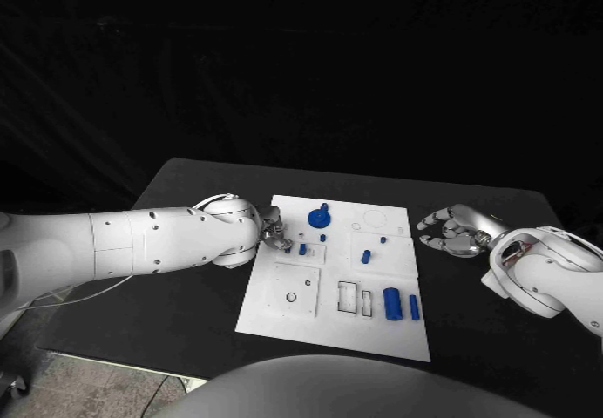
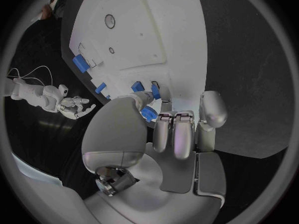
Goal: Assemble the parts on the task board
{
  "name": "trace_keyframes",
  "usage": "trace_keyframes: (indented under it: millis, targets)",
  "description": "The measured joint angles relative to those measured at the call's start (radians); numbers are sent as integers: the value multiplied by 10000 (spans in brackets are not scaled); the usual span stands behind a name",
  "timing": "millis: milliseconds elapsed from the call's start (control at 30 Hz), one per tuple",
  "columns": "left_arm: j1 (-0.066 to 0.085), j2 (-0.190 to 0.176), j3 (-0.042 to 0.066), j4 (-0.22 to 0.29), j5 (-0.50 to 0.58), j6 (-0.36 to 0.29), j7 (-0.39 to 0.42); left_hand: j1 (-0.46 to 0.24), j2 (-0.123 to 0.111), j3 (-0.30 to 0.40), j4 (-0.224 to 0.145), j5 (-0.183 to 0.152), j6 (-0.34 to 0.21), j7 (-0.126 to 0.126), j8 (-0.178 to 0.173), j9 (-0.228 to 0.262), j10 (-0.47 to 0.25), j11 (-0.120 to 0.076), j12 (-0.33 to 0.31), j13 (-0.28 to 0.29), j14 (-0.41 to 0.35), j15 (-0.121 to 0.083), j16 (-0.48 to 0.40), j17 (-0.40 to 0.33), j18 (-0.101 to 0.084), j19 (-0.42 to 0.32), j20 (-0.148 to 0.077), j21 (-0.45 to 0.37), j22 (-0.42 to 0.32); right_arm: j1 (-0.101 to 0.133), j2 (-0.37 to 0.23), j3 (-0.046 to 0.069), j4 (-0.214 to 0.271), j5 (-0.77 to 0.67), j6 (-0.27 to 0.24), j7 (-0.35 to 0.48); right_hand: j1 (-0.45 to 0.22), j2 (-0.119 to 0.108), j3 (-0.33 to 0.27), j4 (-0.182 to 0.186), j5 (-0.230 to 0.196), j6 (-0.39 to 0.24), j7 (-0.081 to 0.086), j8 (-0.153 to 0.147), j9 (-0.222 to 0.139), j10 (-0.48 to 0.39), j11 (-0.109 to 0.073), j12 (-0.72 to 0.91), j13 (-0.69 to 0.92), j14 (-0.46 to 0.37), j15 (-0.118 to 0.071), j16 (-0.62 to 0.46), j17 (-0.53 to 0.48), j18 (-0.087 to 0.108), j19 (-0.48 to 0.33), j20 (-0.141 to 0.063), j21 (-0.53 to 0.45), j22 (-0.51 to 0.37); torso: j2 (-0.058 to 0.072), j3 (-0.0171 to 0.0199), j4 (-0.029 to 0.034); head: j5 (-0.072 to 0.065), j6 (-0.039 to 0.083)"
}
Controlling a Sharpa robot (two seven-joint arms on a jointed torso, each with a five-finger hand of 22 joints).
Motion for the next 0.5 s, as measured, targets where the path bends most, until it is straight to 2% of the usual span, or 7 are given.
trace_keyframes:
  millis: [500]
  targets:
    - [0,9,2,-17,1,54,1,-1,0,25,-25,-16,-16,17,0,24,0,0,0,7,0,0,0,-1,1,0,0,-40,-1,-19,-1,0,-3,8,11,-6,0,0,0,0,0,0,0,0,1,0,0,0,0,0,0,0,-2,0,0,0,0,-2,1,-2,-15,-2,0]
